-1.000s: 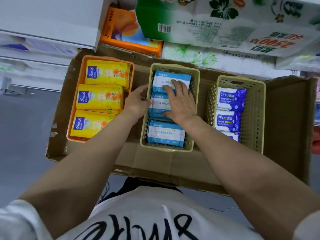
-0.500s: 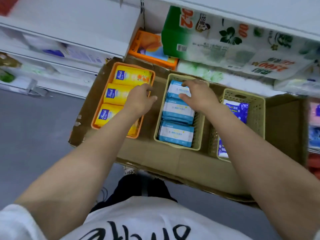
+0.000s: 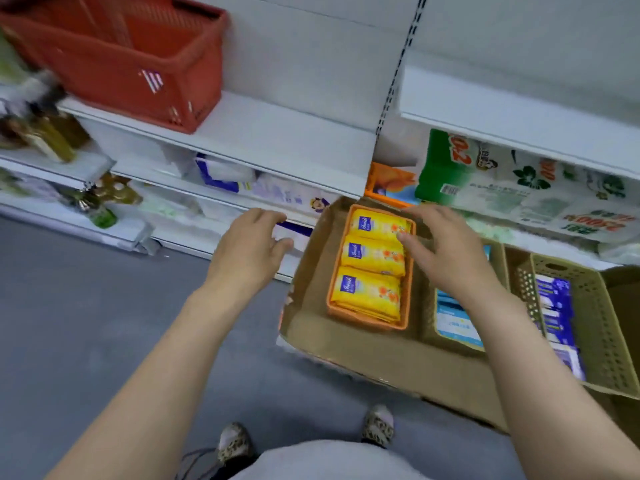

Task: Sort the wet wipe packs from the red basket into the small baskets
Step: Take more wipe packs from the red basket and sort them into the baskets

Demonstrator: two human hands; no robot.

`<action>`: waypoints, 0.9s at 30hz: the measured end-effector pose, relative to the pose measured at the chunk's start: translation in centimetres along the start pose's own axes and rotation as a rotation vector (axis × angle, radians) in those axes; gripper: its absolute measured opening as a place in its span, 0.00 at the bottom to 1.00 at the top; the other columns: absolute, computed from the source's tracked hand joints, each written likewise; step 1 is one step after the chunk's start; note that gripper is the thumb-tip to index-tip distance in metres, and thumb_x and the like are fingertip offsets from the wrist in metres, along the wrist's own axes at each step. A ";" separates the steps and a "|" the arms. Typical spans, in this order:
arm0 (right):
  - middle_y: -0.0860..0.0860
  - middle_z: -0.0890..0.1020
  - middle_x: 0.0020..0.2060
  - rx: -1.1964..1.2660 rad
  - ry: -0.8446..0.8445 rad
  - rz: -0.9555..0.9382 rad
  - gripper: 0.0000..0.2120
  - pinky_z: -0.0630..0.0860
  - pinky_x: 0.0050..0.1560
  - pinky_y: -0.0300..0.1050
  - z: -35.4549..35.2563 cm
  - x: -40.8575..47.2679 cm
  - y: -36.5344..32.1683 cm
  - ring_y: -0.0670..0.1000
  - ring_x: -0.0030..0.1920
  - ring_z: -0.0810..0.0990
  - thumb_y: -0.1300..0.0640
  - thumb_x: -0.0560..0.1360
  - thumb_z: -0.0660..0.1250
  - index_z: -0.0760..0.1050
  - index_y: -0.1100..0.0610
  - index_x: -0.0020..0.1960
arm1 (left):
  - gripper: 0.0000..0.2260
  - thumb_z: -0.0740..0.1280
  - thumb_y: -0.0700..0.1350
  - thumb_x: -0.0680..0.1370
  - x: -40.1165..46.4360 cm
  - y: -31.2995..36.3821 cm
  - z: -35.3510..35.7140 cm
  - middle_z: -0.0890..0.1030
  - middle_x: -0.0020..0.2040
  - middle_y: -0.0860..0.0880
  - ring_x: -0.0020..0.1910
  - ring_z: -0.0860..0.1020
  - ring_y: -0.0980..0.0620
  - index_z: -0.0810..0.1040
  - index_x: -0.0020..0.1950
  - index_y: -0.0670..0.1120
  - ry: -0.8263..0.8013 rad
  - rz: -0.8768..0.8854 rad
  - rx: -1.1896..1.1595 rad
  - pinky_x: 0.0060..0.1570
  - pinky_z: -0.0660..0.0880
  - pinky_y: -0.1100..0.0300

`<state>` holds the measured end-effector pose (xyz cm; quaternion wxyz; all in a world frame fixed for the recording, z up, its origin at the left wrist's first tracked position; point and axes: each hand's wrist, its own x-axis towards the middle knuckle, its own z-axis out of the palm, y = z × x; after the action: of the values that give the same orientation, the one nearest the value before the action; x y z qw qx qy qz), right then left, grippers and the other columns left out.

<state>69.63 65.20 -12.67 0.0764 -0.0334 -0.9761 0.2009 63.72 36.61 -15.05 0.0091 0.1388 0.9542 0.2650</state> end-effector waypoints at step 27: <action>0.49 0.77 0.62 0.189 -0.010 -0.163 0.17 0.70 0.61 0.40 18.1 41.6 -37.0 0.49 0.60 0.76 0.51 0.78 0.68 0.76 0.52 0.66 | 0.18 0.69 0.49 0.78 32.7 -35.5 -24.8 0.77 0.62 0.46 0.62 0.74 0.45 0.76 0.66 0.46 0.166 0.029 0.039 0.63 0.68 0.53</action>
<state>24.44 28.30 -8.78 0.0904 0.0542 -0.9526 0.2855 20.76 3.80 -9.89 -0.0763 0.1302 0.9546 0.2570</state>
